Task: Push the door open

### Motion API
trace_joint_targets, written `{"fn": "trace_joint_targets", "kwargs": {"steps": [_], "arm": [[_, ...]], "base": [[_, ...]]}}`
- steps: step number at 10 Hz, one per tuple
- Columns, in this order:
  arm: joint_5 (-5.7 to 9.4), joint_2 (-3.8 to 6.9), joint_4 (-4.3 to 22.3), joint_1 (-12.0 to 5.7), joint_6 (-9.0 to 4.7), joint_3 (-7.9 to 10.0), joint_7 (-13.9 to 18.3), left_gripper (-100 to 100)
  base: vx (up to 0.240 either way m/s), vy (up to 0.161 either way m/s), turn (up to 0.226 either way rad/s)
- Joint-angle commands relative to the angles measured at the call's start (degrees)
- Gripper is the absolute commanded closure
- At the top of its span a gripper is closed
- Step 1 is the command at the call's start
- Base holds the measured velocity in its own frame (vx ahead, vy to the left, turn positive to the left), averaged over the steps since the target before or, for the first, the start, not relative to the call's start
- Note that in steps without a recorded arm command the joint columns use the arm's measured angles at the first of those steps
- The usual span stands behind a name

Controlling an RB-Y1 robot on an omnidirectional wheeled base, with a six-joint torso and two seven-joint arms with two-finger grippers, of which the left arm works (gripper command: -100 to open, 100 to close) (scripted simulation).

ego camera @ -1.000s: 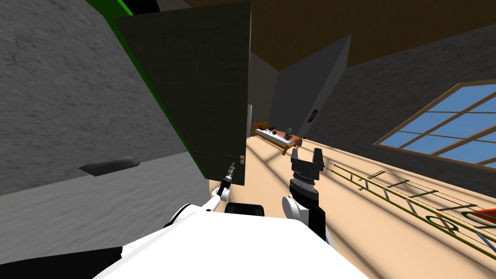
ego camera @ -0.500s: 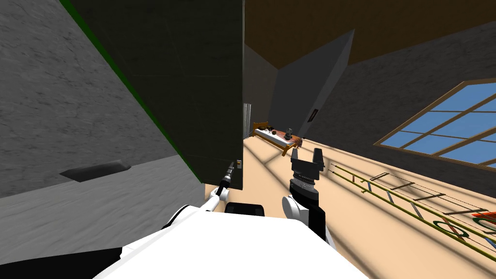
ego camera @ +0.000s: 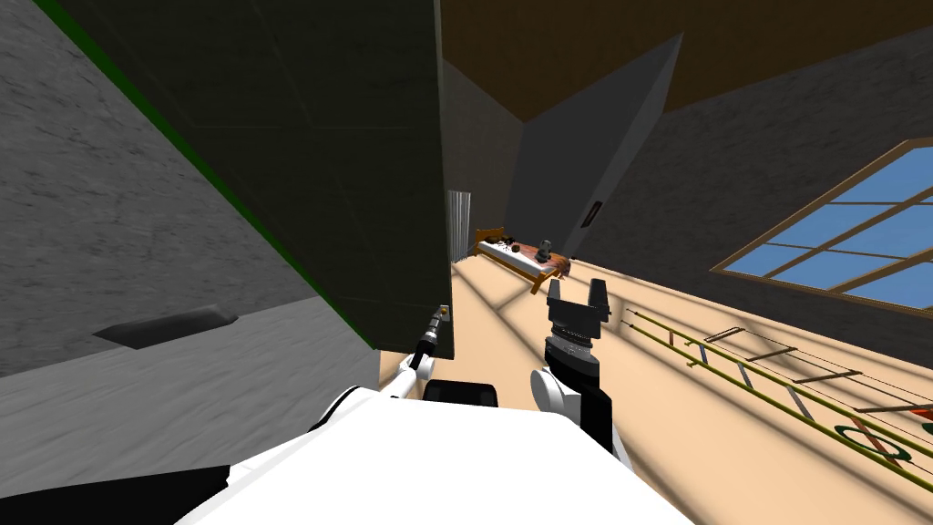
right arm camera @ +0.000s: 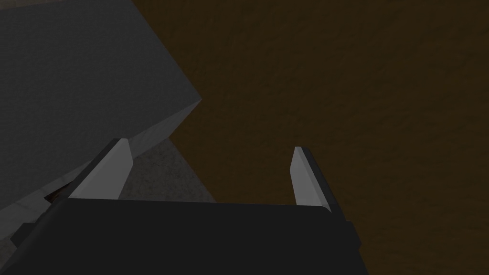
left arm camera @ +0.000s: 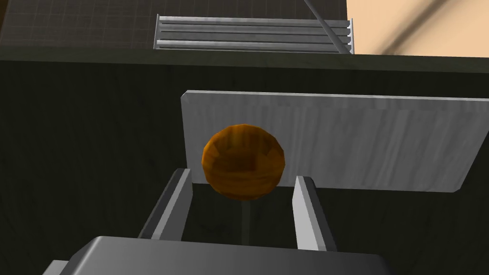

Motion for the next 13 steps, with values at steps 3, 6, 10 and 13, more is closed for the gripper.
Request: {"fn": "trace_joint_targets", "kwargs": {"steps": [3, 6, 10, 13], "arm": [[0.00, 0.02, 0.1, 0.00, -0.06, 0.01, 0.0, 100], [0.70, 1.45, 0.0, 0.04, 0.09, 0.99, -0.3, 100], [0.30, 2.53, -5.2, 2.95, 2.74, 0.17, -0.1, -100], [0.40, 1.00, -5.4, 3.12, 2.61, 0.06, 0.1, -100]], "base": [[-0.007, 0.007, -0.004], [0.042, -0.024, 0.022], [-0.101, -0.048, 0.044], [-0.230, 0.006, 0.035]]}}
